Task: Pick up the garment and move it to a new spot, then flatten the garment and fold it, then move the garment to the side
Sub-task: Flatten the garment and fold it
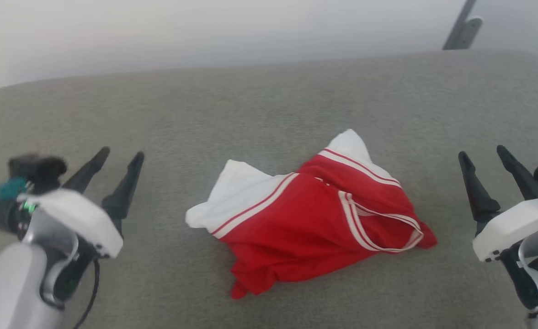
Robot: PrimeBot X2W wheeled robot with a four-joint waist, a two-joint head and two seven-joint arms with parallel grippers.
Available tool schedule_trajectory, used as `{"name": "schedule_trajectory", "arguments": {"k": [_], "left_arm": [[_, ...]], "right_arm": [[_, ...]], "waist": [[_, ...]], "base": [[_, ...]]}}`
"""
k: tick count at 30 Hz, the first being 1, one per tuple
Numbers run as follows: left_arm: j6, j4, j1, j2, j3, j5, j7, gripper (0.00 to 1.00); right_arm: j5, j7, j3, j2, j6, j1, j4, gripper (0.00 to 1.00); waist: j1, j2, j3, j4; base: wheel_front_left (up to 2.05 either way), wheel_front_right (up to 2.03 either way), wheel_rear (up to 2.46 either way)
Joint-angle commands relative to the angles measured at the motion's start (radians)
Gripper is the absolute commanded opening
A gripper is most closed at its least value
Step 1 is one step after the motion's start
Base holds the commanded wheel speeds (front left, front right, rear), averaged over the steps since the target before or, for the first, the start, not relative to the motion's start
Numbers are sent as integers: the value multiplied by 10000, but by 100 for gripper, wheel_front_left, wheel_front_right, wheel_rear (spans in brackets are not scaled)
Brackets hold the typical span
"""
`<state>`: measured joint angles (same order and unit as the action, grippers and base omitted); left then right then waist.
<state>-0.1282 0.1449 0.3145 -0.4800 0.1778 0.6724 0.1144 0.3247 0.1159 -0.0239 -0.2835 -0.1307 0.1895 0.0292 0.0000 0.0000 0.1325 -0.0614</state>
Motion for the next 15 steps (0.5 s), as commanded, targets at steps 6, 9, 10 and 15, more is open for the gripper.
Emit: {"name": "schedule_trajectory", "arguments": {"k": [6,9,10,15], "left_arm": [[-27,-62,1237,-375,805,567,1815,100],[-10,95,1853,-361,1204,786,2937,100],[-7,139,2059,-364,1327,836,3295,100],[118,628,2854,-310,1885,1085,5016,100]], "right_arm": [[-295,-512,64,389,-1,178,374,100],[-301,-690,188,518,-1,248,590,100],[-313,-753,238,540,-2,279,640,100],[-241,-1026,417,771,-1,525,935,100]], "waist": [[0,0,242,-653],[0,0,396,-950],[0,0,456,-1053],[0,0,790,-1531]], "base": [[0,0,0],[0,0,0],[0,0,0],[0,0,0]]}}
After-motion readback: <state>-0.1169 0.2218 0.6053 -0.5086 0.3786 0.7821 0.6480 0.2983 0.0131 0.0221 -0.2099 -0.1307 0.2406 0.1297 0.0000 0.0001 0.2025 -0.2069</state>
